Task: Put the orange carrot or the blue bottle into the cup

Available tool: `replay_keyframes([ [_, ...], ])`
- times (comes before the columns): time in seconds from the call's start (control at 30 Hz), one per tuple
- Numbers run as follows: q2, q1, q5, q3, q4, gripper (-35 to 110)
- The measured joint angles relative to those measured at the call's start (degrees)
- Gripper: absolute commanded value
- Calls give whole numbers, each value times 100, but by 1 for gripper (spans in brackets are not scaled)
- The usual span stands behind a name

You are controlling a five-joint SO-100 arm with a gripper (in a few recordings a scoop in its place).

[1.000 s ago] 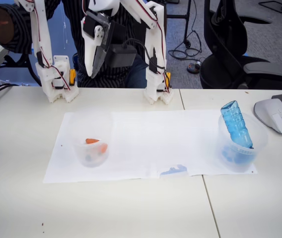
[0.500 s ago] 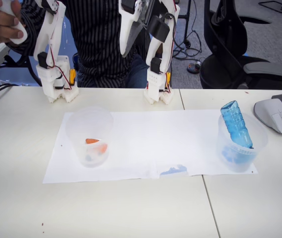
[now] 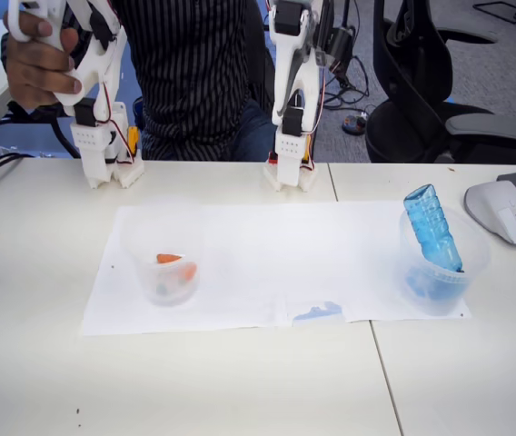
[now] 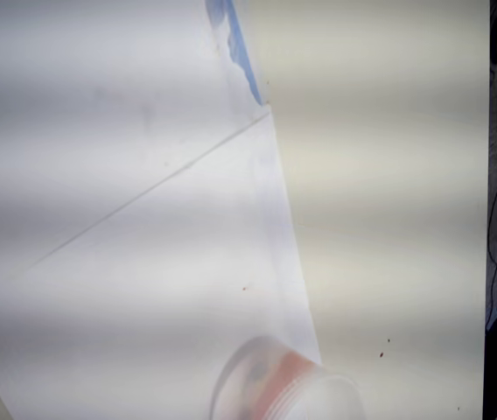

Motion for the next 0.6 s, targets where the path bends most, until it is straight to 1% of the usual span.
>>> replay_keyframes([
  [0.2, 870, -229, 0, 1450, -738, 4],
  [0.6, 2487, -809, 0, 4535, -2575, 4],
])
